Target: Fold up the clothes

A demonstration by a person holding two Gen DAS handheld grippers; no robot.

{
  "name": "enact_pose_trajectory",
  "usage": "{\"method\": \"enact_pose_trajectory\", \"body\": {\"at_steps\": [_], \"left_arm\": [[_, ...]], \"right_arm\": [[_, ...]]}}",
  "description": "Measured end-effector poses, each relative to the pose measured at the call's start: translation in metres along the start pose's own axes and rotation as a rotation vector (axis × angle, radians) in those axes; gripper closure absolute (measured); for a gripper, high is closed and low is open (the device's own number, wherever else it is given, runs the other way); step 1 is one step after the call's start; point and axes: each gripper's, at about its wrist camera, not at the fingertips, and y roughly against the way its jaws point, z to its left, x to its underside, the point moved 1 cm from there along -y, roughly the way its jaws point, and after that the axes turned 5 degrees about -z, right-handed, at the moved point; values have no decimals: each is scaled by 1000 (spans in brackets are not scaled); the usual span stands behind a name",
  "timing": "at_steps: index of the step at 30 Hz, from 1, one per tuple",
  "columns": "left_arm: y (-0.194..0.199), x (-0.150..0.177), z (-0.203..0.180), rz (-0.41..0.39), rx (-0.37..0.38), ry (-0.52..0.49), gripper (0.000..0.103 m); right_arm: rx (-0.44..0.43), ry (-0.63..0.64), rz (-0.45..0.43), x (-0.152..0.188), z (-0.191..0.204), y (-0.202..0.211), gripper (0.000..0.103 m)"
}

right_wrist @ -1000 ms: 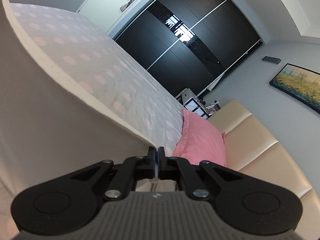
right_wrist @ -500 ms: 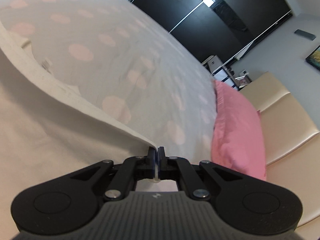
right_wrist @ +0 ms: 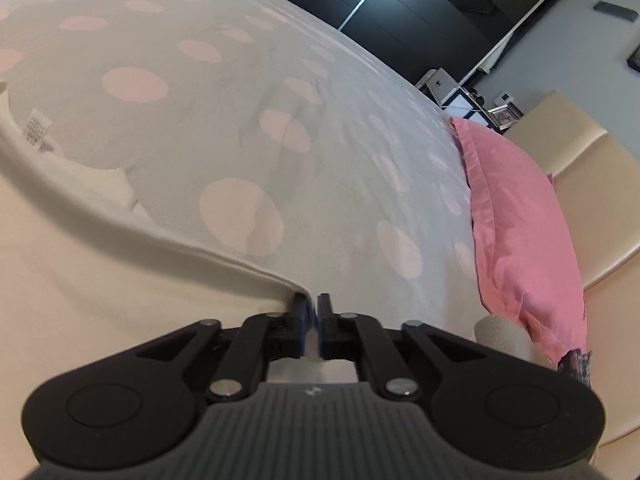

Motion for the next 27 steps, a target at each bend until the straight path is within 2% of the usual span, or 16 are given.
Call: {"method": "enact_pose_trajectory", "body": {"at_steps": [1,3,6,9,13,15,19,23,27], "left_arm": [[3,1,4,-2,-23,2,82],[7,3,14,-3,-62,16,80],[14,7,44,36,-99,103,77],[32,13,68,47,-101,171,77],[64,31,84,42,-56,184,77],[77,42,92,43,-7,219,77],[109,74,85,64,105,263,77],[143,104,79,65,191,305,62],[165,130,80,69,233,367,59]], "right_arm": [[10,-17,-5,1,-4,2,82],[23,-45,-19,4,-15,9,82],[87,-62,4,8,-36,14,82],[82,-162,24,13,-62,30,82],[26,-204,43,36,-74,65,78],[-4,-210,56,50,-76,84,78],[-88,-275,118,86,-72,120,71],[-156,-339,191,122,-63,147,64],[-200,-427,246,149,-56,174,63]]}}
